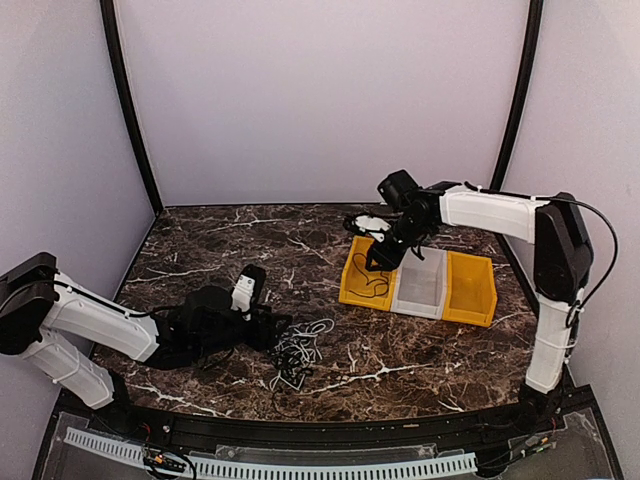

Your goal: Untangle the cables

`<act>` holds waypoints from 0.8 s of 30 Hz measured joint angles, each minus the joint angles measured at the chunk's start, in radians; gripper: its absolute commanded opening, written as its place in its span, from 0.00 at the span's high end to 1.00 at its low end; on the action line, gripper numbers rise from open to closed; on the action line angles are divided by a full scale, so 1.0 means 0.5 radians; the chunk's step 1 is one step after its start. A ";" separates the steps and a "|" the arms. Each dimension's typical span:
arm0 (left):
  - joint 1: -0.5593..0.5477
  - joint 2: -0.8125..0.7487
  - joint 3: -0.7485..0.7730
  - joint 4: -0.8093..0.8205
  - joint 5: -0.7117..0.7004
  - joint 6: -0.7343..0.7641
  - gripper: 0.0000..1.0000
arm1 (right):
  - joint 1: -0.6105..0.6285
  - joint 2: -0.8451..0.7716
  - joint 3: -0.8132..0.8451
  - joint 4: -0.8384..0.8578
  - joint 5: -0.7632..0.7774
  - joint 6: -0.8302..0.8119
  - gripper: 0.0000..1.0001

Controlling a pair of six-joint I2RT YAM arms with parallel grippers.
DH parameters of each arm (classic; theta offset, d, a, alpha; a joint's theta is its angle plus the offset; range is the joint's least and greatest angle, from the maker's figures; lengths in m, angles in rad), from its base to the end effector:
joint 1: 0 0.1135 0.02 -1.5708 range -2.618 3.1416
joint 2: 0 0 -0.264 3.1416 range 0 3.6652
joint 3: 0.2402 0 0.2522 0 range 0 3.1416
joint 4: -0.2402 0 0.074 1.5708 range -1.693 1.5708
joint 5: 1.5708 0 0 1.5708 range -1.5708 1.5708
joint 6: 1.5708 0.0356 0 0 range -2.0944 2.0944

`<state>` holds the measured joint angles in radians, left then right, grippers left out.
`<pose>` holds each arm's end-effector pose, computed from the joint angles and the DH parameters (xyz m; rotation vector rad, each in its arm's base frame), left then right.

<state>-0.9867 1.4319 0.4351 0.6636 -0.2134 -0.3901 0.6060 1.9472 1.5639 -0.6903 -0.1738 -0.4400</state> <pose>0.1550 -0.2208 0.1663 0.4328 1.9157 -0.7240 0.3406 0.2435 0.2272 -1.3725 2.2634 0.2854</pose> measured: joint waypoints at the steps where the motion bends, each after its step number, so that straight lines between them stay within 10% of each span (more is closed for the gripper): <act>1: 0.000 -0.002 0.000 0.000 -0.001 0.005 0.37 | 0.000 -0.056 -0.002 -0.002 -0.002 -0.008 0.61; 24: 0.000 -0.018 0.005 -0.172 -0.009 0.014 0.37 | 0.230 -0.402 -0.563 0.198 -0.095 -0.330 0.60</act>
<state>-0.9867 1.4227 0.4374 0.5774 -0.2180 -0.3828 0.7208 1.7462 1.2823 -0.5911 -0.2214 -0.6048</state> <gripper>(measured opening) 0.632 0.409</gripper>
